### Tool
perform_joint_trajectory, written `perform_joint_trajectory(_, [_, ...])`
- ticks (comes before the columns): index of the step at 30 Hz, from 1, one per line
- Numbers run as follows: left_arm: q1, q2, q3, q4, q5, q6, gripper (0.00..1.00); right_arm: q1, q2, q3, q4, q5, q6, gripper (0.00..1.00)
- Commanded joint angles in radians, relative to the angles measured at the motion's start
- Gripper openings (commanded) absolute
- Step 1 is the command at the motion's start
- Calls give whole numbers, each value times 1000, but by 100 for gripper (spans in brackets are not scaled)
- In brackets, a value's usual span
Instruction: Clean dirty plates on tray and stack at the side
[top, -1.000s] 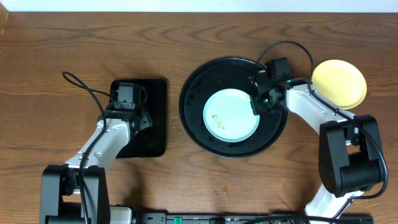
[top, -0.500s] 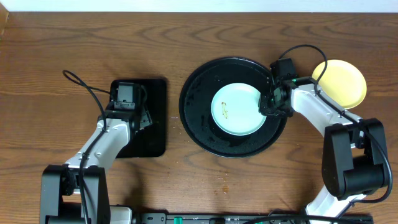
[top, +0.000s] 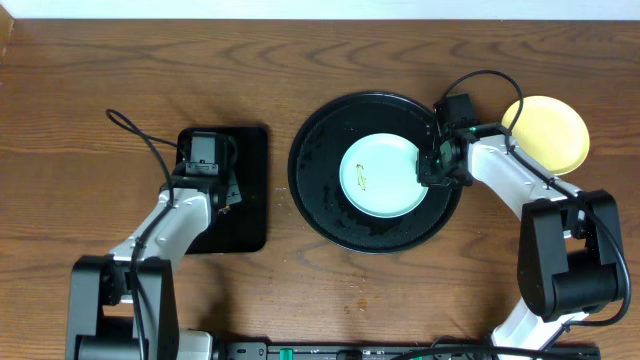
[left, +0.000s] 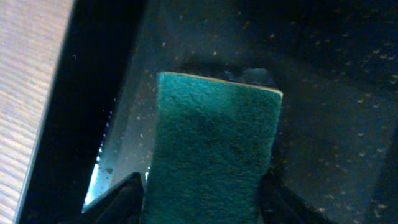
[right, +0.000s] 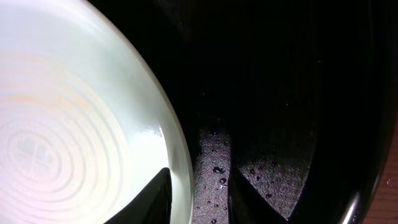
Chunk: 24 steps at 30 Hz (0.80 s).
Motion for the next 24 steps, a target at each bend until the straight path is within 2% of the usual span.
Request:
perform_joint_trajectory(1, [-1,21,-5,-3,-11,14,37,-1,-21,0,1,14,-23,28])
perform_joint_trajectory(4, [-1,21,-6,-21,-7,14,25,-1,-21,0,-1,14,-23,28])
perform_joint_trajectory(5, [-1,21,-7,-24,-8,14,13,-1,-21,0,-2,14,-23,28])
perform_joint_trajectory(7, [-1,21,-7,-20,-8,15,9,-1,-21,0,-3,14,-23,28])
perform_joint_trajectory(8, [-1,20,-6,-16,-8,15,13,-1,-21,0,-3,14,-23,28])
perform_joint_trajectory(10, [0,13,7,-14,-8,16,57,-1,-21,0,-3,15,-23,28])
perform_joint_trajectory(11, [0,6,16,-15,-8,16,67,-1,-21,0,-3,16,-23,28])
perform_joint_trajectory(17, [0,-49,37,42,-8,19,69,-1,-21,0,-3,17,-23,28])
perform_joint_trajectory(24, [1,18,29,109,-9,22,70,-1,-21,0,-5,18,-23,28])
